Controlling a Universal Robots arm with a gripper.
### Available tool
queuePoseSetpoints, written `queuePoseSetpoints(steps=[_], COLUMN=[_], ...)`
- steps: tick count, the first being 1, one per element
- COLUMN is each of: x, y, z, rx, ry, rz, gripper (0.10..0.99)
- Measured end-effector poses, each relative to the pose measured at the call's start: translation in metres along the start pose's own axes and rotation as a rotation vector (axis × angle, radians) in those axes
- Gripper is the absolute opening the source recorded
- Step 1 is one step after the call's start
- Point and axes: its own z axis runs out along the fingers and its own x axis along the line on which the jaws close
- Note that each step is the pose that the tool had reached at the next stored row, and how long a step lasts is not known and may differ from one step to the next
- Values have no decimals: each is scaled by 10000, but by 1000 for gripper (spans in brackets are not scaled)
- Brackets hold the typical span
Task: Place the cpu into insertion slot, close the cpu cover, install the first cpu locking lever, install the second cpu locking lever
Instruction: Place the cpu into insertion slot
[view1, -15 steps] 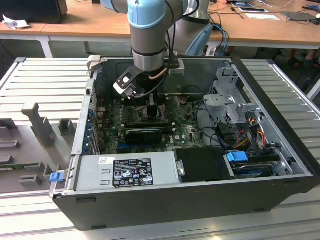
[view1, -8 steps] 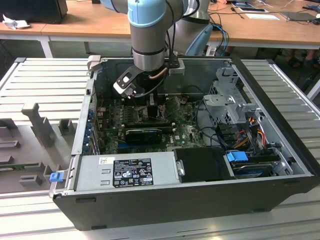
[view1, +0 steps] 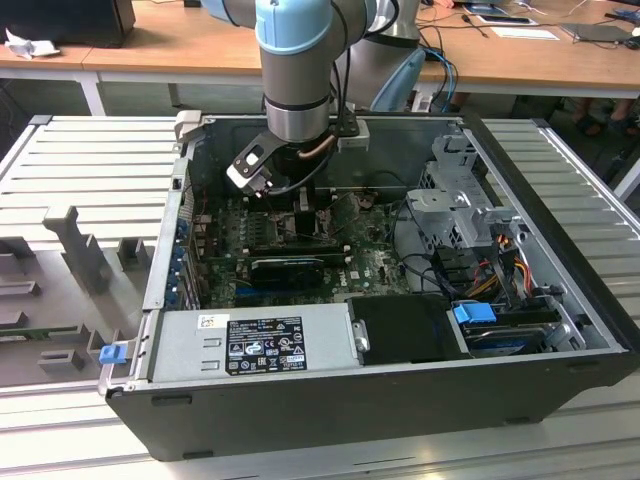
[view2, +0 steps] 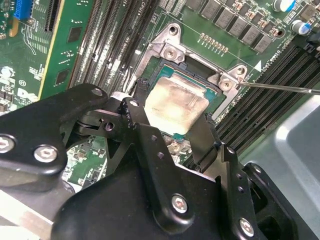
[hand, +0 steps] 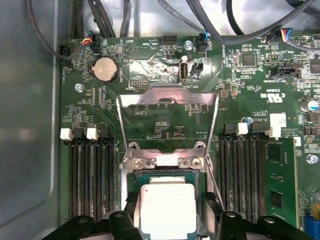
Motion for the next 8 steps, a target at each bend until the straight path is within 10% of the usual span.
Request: queuePoseSetpoints(steps=[8], x=[10], y=[3], z=[-38], rx=[-1], ry=[6], rz=[1], gripper=[604])
